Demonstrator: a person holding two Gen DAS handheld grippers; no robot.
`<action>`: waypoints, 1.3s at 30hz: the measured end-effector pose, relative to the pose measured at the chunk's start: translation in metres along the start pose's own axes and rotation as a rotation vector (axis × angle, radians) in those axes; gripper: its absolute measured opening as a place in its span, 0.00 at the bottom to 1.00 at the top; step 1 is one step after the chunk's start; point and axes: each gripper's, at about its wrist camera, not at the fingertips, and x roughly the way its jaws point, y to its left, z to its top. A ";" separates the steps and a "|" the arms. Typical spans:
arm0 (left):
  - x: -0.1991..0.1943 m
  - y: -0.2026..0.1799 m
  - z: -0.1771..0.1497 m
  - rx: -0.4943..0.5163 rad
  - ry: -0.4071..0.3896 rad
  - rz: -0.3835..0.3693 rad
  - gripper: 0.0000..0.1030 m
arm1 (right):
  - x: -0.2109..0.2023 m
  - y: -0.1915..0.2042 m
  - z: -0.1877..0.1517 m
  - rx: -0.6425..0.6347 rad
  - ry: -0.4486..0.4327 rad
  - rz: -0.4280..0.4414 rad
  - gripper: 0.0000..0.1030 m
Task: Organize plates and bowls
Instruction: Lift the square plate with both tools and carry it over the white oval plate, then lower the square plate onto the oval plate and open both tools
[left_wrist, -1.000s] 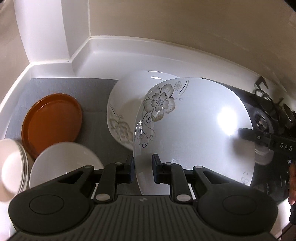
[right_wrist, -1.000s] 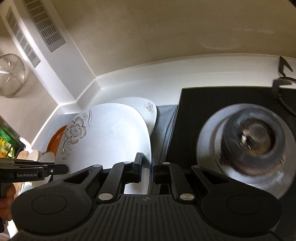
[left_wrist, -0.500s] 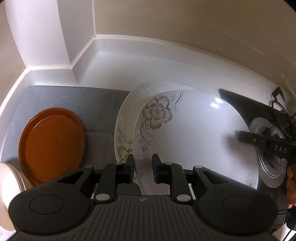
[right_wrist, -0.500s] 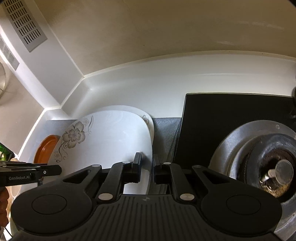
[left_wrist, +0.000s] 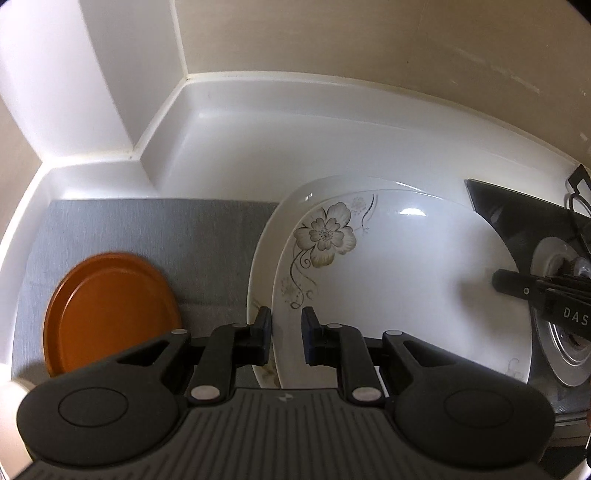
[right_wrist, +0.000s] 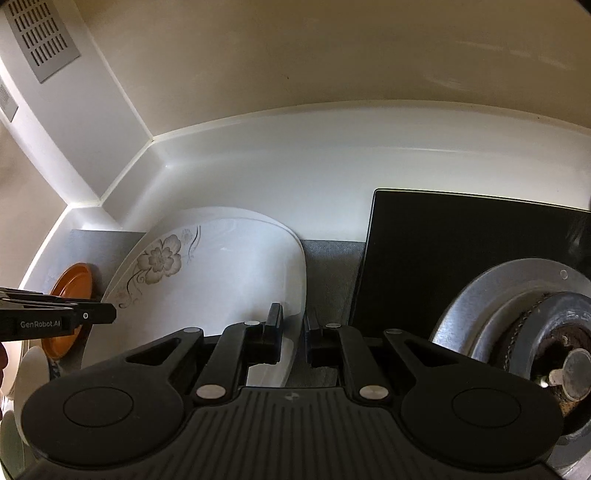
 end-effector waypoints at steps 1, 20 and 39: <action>0.000 0.001 0.000 0.001 -0.003 0.002 0.18 | 0.002 0.000 0.001 0.006 -0.003 -0.003 0.11; -0.037 -0.006 -0.008 -0.024 -0.137 0.030 0.84 | 0.019 0.037 -0.026 -0.183 -0.134 -0.163 0.36; -0.139 -0.004 -0.082 -0.046 -0.224 -0.027 1.00 | -0.098 0.080 -0.082 -0.094 -0.247 -0.106 0.90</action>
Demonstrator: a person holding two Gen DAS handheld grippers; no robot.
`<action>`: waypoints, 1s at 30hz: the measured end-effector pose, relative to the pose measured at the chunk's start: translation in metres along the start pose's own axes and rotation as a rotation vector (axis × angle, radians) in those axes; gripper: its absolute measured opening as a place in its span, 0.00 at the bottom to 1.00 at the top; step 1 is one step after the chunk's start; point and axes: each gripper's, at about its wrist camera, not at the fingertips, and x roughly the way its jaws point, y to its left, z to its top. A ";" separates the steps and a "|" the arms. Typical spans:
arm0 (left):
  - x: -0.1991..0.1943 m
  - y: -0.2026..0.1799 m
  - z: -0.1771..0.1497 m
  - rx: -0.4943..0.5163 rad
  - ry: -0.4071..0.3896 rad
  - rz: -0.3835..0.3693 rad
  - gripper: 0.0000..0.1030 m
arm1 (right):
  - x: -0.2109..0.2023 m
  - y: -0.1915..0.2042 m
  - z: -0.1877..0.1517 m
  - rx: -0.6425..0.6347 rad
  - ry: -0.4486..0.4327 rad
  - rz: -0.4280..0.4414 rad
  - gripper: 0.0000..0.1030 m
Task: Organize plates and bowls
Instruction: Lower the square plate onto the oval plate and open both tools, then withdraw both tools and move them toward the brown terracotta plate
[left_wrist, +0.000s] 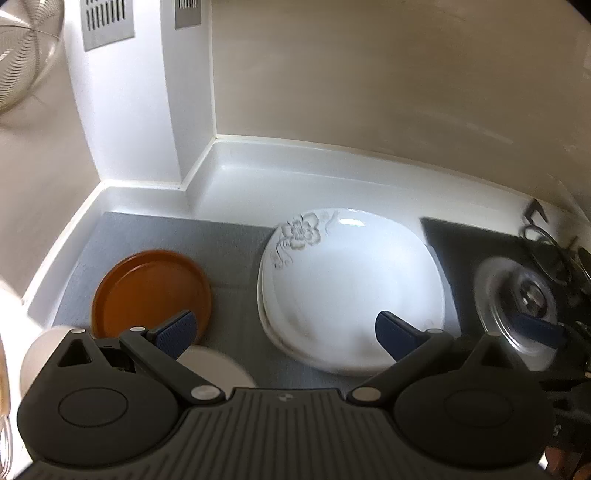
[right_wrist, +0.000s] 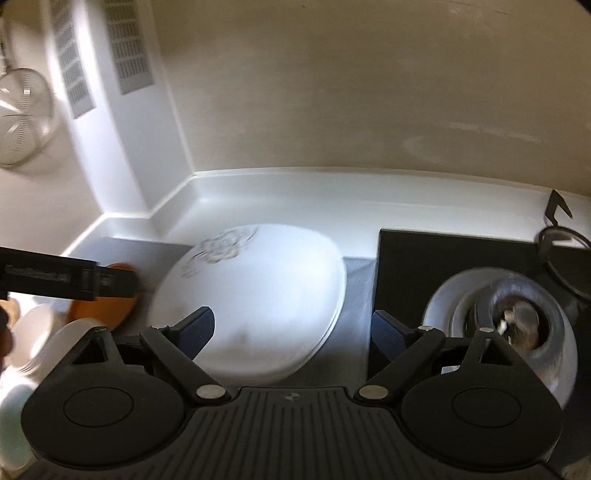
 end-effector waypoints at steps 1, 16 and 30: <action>-0.007 0.001 -0.005 0.007 -0.006 0.001 1.00 | -0.010 0.005 -0.004 0.004 -0.001 -0.003 0.90; -0.120 0.044 -0.106 -0.009 -0.082 -0.001 1.00 | -0.120 0.102 -0.067 -0.062 -0.031 -0.015 0.92; -0.157 0.055 -0.112 0.038 -0.175 -0.044 1.00 | -0.174 0.131 -0.081 -0.061 -0.166 -0.082 0.93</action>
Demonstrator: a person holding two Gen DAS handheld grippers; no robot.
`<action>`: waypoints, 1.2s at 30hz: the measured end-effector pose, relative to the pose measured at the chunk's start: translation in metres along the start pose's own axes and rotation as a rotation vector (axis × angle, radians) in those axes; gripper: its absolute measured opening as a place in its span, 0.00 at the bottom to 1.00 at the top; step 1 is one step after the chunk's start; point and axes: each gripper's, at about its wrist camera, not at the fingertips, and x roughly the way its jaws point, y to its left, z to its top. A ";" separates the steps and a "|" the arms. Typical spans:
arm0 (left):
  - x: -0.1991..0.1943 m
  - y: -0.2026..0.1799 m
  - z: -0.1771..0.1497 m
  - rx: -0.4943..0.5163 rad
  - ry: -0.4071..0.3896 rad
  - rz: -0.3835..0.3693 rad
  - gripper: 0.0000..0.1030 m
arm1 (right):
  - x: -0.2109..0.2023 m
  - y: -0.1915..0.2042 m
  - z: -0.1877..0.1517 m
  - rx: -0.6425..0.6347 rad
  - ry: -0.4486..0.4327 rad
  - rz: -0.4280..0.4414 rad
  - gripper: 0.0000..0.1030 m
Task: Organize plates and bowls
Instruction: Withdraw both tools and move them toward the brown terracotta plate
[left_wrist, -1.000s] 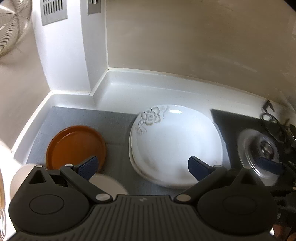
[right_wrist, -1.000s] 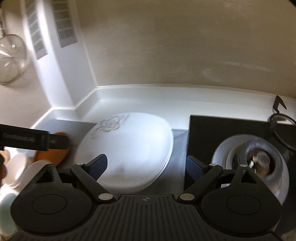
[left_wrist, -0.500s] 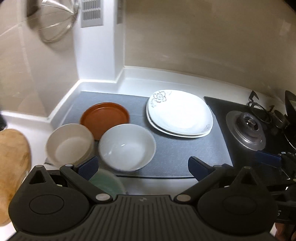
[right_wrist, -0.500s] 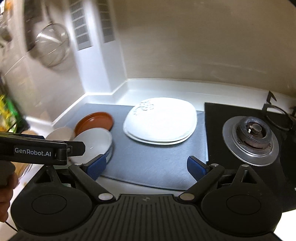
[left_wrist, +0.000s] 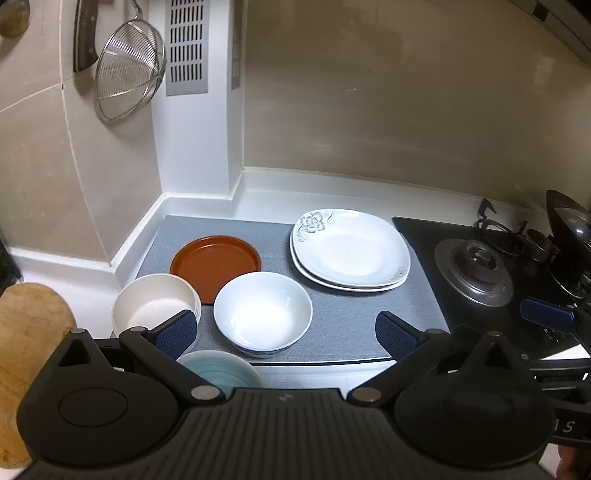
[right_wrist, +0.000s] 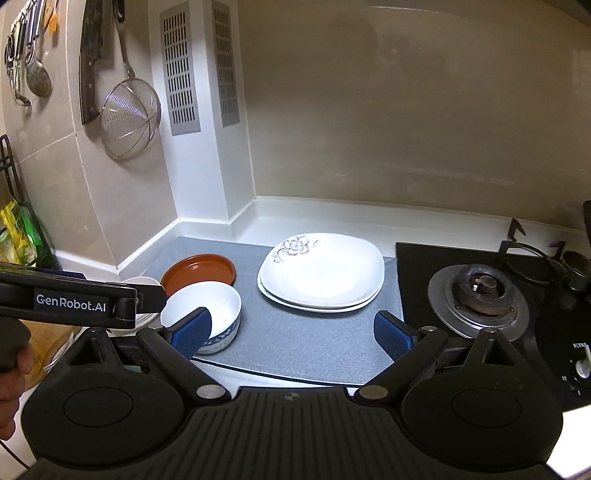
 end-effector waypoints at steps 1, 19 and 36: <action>-0.001 0.000 0.000 0.003 -0.002 -0.005 1.00 | -0.002 0.000 -0.001 0.003 -0.004 -0.005 0.93; -0.004 0.030 -0.004 -0.005 -0.006 -0.003 1.00 | -0.001 0.029 0.000 -0.010 -0.012 -0.008 0.93; 0.005 0.065 -0.006 -0.026 0.033 0.004 1.00 | 0.014 0.055 0.003 -0.015 0.019 0.000 0.93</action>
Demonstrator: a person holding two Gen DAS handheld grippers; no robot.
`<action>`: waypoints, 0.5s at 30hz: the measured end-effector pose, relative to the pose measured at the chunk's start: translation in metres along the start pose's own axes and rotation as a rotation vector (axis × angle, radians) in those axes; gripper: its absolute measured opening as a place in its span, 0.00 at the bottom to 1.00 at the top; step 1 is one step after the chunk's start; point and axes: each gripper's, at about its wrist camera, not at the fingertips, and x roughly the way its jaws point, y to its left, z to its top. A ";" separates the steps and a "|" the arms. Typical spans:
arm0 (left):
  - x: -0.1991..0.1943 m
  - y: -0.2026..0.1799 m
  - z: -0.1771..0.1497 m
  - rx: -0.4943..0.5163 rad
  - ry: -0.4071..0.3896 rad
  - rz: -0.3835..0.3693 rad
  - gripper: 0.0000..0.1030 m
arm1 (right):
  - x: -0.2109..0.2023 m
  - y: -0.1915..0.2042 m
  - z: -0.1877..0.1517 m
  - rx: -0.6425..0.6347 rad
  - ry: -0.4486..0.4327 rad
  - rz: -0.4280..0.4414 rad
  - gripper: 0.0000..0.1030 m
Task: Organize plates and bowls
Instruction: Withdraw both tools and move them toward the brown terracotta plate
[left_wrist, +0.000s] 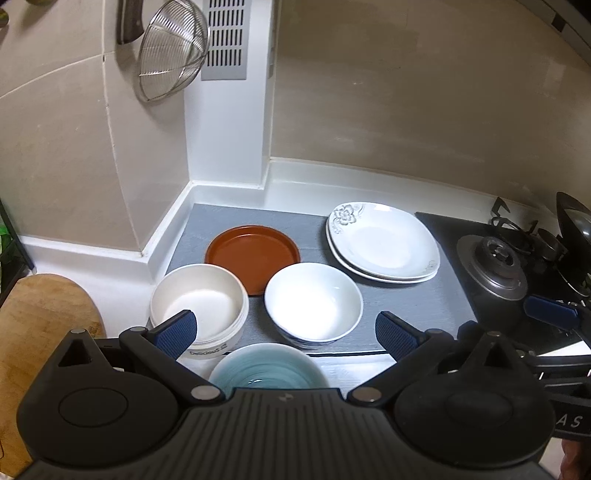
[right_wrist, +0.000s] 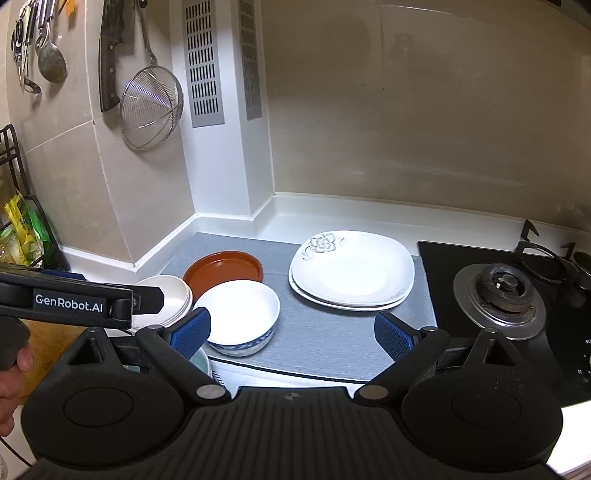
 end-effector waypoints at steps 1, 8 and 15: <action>0.001 0.002 0.000 -0.001 0.004 0.004 1.00 | 0.001 0.001 0.001 0.000 0.003 0.001 0.93; 0.020 0.018 0.011 -0.019 0.039 0.048 1.00 | 0.022 0.001 0.013 -0.027 0.025 0.040 0.93; 0.068 0.039 0.052 -0.054 0.103 0.124 1.00 | 0.080 -0.012 0.049 -0.075 0.046 0.186 0.93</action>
